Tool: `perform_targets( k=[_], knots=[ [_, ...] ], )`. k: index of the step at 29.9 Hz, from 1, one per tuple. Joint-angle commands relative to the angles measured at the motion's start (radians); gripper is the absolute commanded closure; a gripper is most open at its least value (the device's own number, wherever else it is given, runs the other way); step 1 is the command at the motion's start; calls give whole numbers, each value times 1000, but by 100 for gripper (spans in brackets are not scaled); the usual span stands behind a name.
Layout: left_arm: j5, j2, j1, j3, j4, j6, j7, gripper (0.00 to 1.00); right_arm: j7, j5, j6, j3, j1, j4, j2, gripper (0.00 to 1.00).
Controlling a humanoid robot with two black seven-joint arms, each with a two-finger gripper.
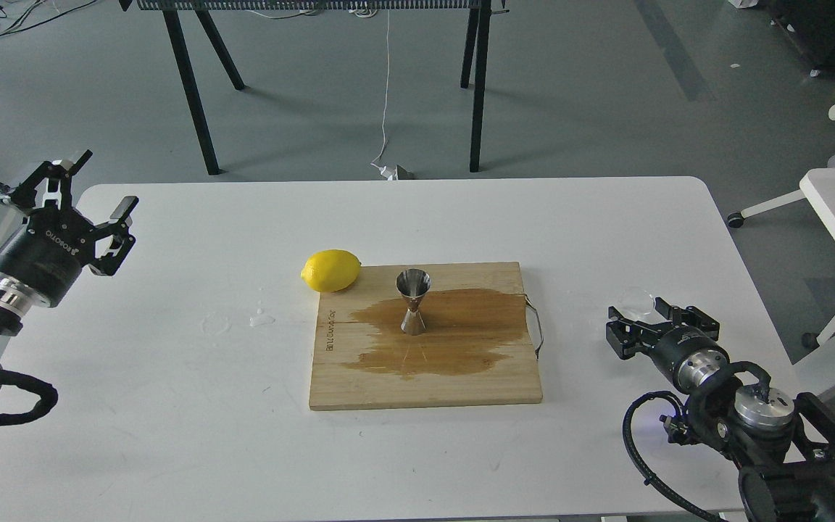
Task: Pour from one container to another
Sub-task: 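Move the right gripper to the small clear cup and grasp it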
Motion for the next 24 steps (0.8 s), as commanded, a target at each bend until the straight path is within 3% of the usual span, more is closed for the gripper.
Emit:
perform_targets(
  k=[1, 12, 21, 24],
  knots=[
    [0, 0, -1, 0, 2, 0, 0, 18, 0, 0, 0, 0, 1, -5, 3, 30],
    [0, -6, 1, 0, 24, 0, 0, 18, -4, -12, 3, -2, 4, -5, 6, 47],
    [0, -12, -1, 0, 41, 0, 0, 18, -4, -14, 3, -2, 4, -6, 12, 68],
    [0, -14, -1, 0, 53, 0, 0, 18, -4, -14, 3, -2, 4, -6, 12, 69]
  ],
)
